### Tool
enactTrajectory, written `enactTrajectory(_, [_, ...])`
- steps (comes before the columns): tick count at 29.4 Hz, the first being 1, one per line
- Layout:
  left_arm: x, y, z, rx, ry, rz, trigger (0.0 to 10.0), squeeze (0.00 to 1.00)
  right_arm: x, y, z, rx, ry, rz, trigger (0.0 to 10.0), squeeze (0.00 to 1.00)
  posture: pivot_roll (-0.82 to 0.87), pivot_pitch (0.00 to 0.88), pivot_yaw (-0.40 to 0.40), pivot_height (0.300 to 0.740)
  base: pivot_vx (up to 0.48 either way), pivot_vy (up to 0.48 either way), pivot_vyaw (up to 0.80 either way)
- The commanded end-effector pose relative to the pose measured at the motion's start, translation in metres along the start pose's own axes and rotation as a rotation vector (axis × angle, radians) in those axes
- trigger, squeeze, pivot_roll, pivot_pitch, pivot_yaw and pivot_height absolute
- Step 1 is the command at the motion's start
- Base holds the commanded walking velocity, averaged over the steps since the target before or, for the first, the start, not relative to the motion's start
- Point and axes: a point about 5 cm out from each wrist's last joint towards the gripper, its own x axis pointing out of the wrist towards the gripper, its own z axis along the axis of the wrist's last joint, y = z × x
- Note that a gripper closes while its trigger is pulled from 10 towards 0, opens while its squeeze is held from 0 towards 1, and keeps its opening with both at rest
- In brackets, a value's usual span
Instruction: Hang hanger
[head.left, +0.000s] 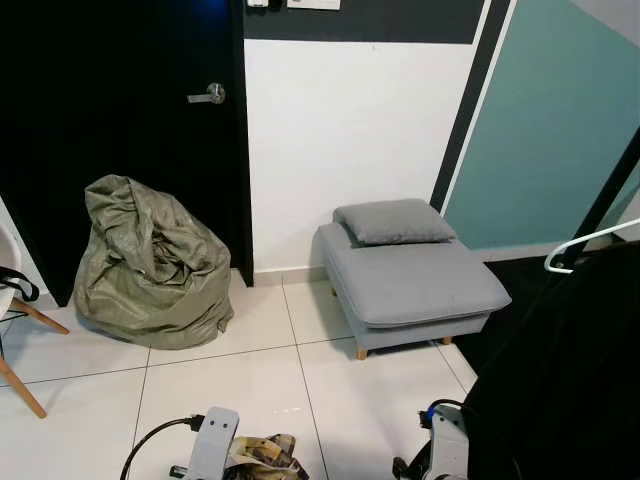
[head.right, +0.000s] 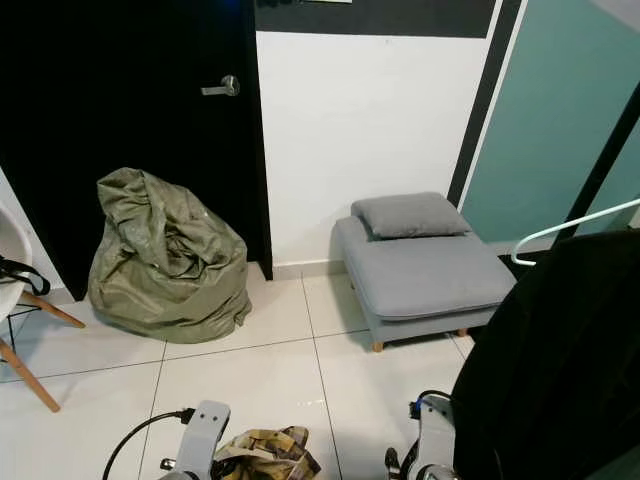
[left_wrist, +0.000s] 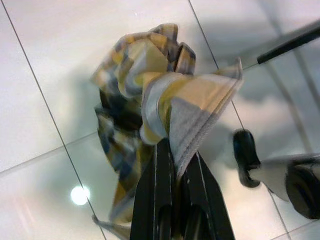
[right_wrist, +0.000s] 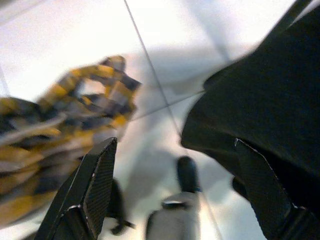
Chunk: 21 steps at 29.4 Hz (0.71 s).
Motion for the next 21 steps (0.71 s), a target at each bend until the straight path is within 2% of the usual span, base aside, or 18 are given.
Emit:
enactTrajectory(1, [-0.001, 0.004, 0.003, 0.028, -0.032, 0.012, 10.0, 0.0, 0.0, 0.001, 0.002, 0.025, -0.005, 0.023, 10.0, 0.0, 0.07, 0.116, -0.029, 0.74, 0.0, 0.0, 0.0])
enactTrajectory(2, [-0.001, 0.006, 0.005, 0.027, -0.044, 0.011, 10.0, 0.0, 0.0, 0.004, 0.004, -0.005, -0.007, 0.041, 10.0, 0.0, 0.07, 0.121, -0.028, 0.74, 0.0, 0.0, 0.0])
enactTrajectory(3, [-0.002, 0.009, 0.01, -0.008, -0.059, 0.02, 10.0, 0.0, 0.0, 0.011, 0.007, -0.028, -0.016, 0.073, 10.0, 0.0, 0.07, 0.137, -0.025, 0.74, 0.0, 0.0, 0.0])
enactTrajectory(5, [-0.002, 0.012, 0.012, -0.035, -0.069, 0.026, 10.0, 0.0, 0.0, 0.015, 0.008, -0.042, -0.022, 0.094, 10.0, 0.0, 0.07, 0.137, -0.025, 0.74, 0.0, 0.0, 0.0])
enactTrajectory(6, [-0.002, 0.013, 0.016, -0.057, -0.085, 0.028, 10.0, 0.0, 0.0, 0.02, 0.011, -0.101, -0.048, 0.117, 10.0, 0.0, 0.07, 0.125, -0.021, 0.74, 0.0, 0.0, 0.0])
enactTrajectory(7, [-0.002, 0.013, 0.016, -0.057, -0.085, 0.028, 10.0, 0.0, 0.0, 0.02, 0.011, -0.101, -0.048, 0.117, 10.0, 0.0, 0.07, 0.125, -0.021, 0.74, 0.0, 0.0, 0.0])
enactTrajectory(8, [-0.003, 0.014, 0.017, -0.066, -0.095, 0.027, 10.0, 0.0, 0.0, 0.024, 0.012, -0.163, -0.067, 0.13, 10.0, 0.0, 0.07, 0.108, -0.014, 0.74, 0.0, 0.0, 0.0])
enactTrajectory(10, [-0.003, 0.013, 0.017, -0.059, -0.098, 0.019, 10.0, 0.0, 0.0, 0.026, 0.01, -0.192, -0.067, 0.131, 10.0, 0.0, 0.06, 0.105, -0.014, 0.74, 0.0, 0.0, 0.0])
enactTrajectory(12, [-0.003, 0.012, 0.016, -0.053, -0.099, 0.014, 10.0, 0.0, 0.0, 0.027, 0.009, -0.206, -0.064, 0.131, 10.0, 0.0, 0.06, 0.105, -0.014, 0.74, 0.0, 0.0, 0.0])
enactTrajectory(15, [-0.003, 0.009, 0.01, -0.047, -0.076, 0.006, 10.0, 0.0, 0.0, 0.019, 0.009, -0.185, -0.073, 0.078, 10.0, 0.0, 0.06, 0.08, -0.007, 0.74, 0.0, 0.0, 0.0])
enactTrajectory(21, [-0.002, 0.006, 0.006, -0.11, -0.021, -0.044, 10.0, 0.0, 0.001, 0.018, 0.015, -0.181, -0.075, 0.043, 10.0, 0.0, 0.04, 0.116, 0.005, 0.74, 0.0, 0.0, 0.0])
